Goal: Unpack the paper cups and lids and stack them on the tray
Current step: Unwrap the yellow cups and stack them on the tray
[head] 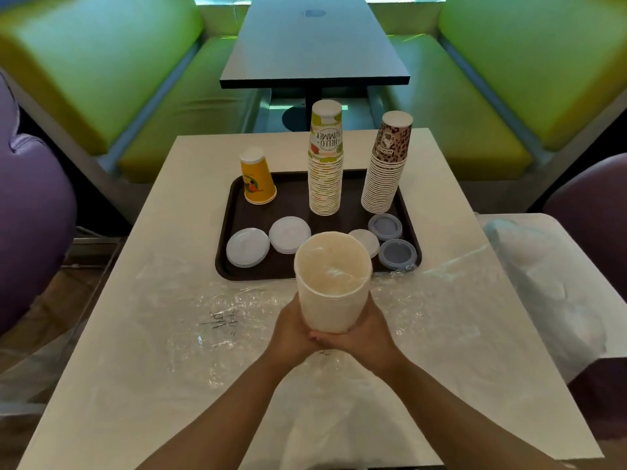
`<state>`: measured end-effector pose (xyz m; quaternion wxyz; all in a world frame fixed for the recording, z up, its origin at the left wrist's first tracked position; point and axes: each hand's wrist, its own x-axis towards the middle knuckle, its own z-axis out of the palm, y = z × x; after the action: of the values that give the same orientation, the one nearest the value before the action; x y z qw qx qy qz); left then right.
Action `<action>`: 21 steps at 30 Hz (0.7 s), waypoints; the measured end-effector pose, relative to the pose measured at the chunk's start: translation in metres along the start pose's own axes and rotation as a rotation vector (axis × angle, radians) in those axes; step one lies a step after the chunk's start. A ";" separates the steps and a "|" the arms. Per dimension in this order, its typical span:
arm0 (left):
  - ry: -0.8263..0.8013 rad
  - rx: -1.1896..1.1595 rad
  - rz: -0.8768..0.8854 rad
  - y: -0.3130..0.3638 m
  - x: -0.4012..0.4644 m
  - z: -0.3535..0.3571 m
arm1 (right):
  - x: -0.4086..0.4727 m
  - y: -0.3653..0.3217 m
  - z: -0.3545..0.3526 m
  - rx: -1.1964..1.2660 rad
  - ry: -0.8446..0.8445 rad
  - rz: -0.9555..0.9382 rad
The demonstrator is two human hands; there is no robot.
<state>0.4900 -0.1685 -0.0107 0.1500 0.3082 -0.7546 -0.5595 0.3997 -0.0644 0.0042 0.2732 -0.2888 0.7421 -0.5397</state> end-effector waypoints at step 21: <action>0.072 -0.101 -0.007 0.006 -0.012 0.004 | 0.001 0.065 0.019 -0.024 -0.058 0.204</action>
<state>0.4954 -0.1572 -0.0050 0.1907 0.3228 -0.7186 -0.5858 0.4041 -0.0612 -0.0638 0.3445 -0.2306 0.7659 -0.4914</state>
